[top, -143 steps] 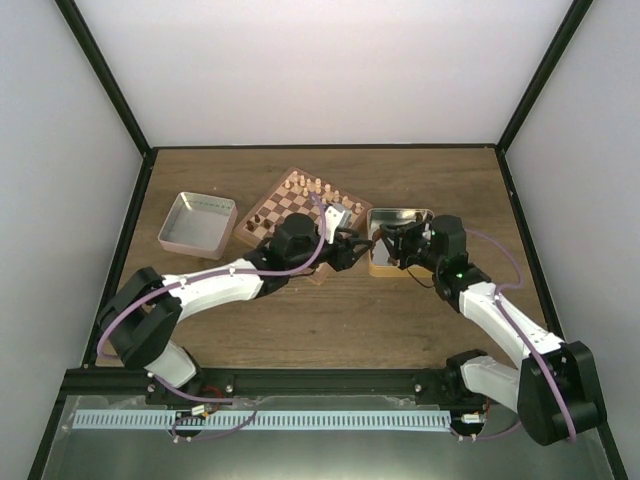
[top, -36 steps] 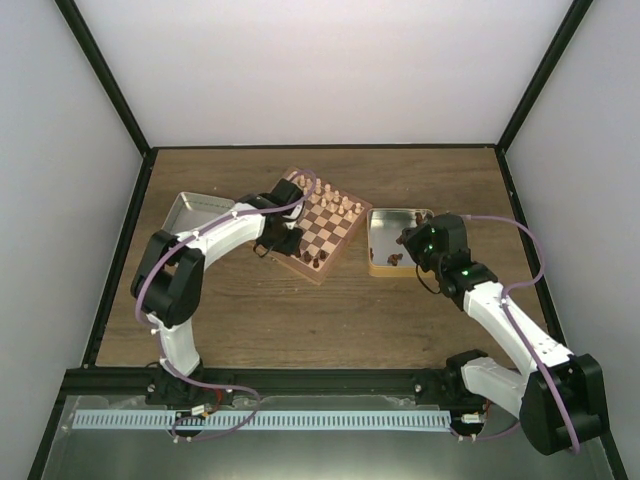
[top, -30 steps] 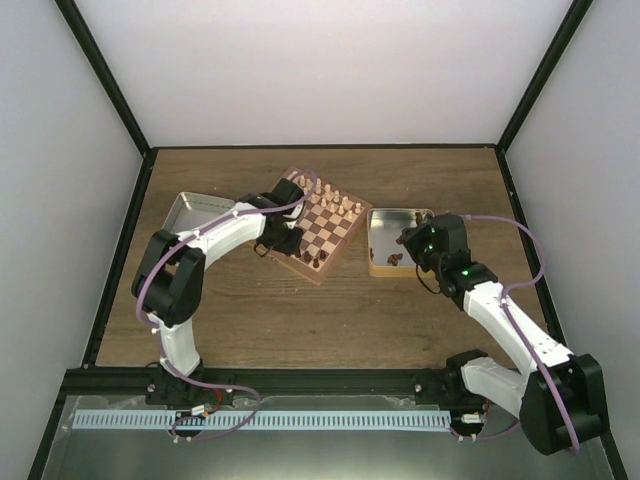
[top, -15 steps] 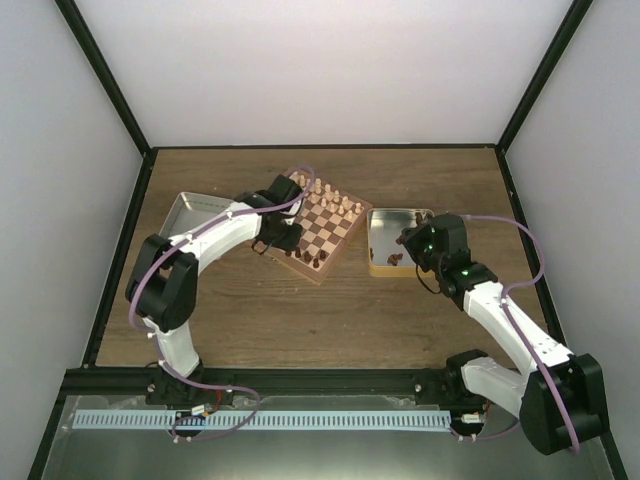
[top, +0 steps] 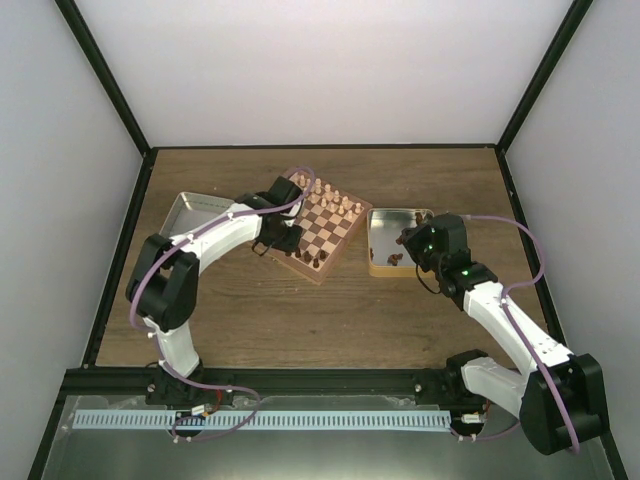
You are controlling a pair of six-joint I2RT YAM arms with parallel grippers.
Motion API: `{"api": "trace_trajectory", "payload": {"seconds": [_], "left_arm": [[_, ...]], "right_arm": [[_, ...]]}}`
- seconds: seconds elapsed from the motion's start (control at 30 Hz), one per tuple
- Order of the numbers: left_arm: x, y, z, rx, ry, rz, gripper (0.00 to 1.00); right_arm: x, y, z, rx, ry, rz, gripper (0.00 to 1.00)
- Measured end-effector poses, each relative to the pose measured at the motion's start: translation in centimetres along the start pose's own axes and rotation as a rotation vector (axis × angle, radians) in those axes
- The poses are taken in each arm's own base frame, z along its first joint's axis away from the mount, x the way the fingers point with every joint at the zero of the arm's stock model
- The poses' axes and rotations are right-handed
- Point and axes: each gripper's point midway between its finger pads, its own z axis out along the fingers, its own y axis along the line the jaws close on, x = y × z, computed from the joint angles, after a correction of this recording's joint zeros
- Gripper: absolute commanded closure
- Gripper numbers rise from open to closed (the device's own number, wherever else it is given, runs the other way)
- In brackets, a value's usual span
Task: Set up the chess pieces on the board
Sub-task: Adjust the chess piece on the chessboard.
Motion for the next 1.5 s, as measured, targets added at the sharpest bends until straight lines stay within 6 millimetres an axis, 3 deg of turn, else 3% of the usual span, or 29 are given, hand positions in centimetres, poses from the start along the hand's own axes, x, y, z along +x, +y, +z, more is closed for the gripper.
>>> {"api": "trace_trajectory", "payload": {"seconds": [0.5,0.93,1.5], "left_arm": [[-0.2,0.1,0.8,-0.011,-0.003,0.003,0.92],[-1.8,0.6,0.7,-0.042,-0.069,0.000,0.92],[-1.5,0.5,1.2,-0.040,-0.048,0.002,0.91]], "right_arm": [[0.0,0.0,0.0,0.000,0.000,0.000,0.85],[0.0,0.0,0.0,0.001,0.000,0.000,0.85],[0.0,0.0,0.0,0.001,0.001,0.000,0.85]]}}
